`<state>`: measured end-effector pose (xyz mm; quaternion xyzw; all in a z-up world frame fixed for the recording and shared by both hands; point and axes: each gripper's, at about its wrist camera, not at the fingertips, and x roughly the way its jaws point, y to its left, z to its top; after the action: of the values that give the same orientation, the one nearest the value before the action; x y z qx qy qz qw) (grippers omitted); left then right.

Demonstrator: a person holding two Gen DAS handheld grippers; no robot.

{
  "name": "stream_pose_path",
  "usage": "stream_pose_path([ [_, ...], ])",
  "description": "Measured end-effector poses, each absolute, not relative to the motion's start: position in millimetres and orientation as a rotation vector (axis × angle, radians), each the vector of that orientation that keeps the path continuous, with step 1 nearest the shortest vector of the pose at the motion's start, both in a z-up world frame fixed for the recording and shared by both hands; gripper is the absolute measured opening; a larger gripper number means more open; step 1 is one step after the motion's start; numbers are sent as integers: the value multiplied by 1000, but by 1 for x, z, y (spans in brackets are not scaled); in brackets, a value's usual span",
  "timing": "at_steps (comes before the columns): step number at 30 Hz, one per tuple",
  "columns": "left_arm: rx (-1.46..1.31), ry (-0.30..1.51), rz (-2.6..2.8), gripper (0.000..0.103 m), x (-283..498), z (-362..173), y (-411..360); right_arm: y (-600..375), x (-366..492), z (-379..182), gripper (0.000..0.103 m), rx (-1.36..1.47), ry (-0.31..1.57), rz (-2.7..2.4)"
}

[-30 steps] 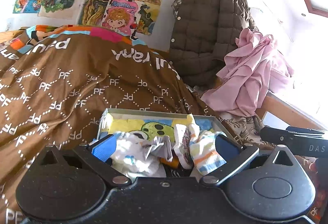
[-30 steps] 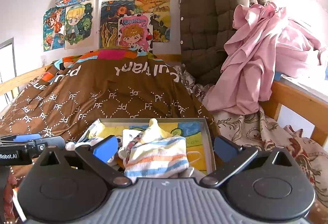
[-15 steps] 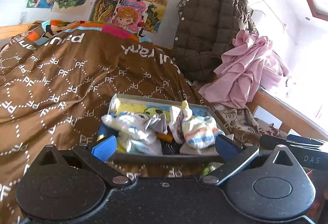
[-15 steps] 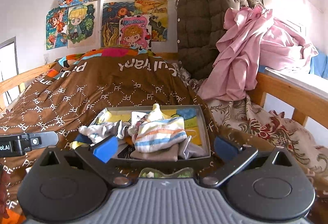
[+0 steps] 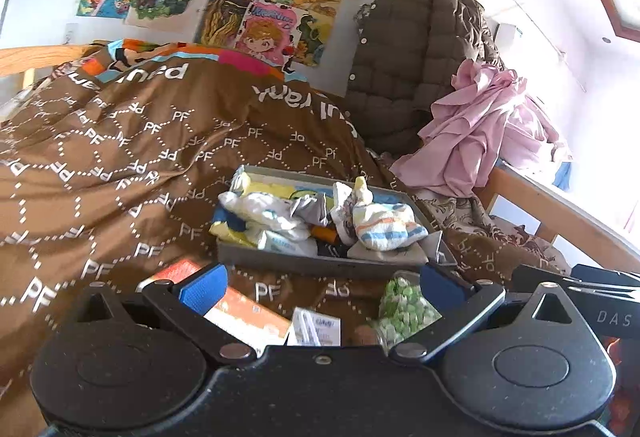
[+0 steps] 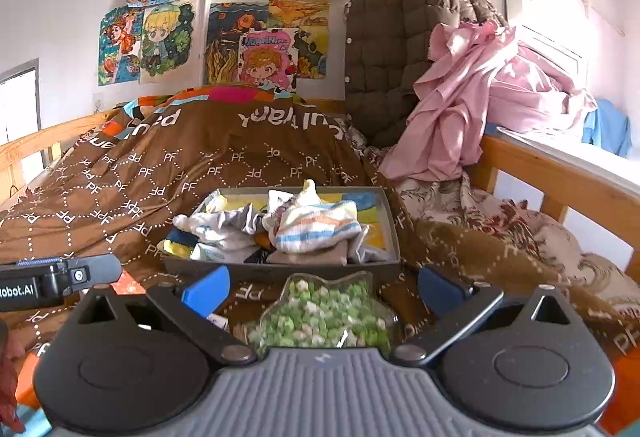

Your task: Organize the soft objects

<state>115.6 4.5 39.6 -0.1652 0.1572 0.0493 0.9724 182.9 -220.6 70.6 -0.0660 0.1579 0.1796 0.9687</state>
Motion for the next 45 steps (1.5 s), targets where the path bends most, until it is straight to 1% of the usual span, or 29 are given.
stream_pose_path([
  [8,-314,326,180,102,86,30,-14,-240,152,58,103,-94,315,359],
  [14,-321,335,204,102,71,26,-24,-264,136,45,103,-12,301,359],
  [21,-285,328,226,102,52,19,-34,-273,123,39,103,13,306,347],
  [27,-268,327,240,102,46,18,-36,-271,111,39,103,-12,269,338],
  [35,-248,369,279,102,46,15,-34,-269,113,33,103,-2,311,358],
  [41,-313,414,301,102,46,8,-24,-263,124,20,103,32,401,390],
  [45,-282,433,317,102,48,4,-25,-258,125,15,103,6,403,369],
])
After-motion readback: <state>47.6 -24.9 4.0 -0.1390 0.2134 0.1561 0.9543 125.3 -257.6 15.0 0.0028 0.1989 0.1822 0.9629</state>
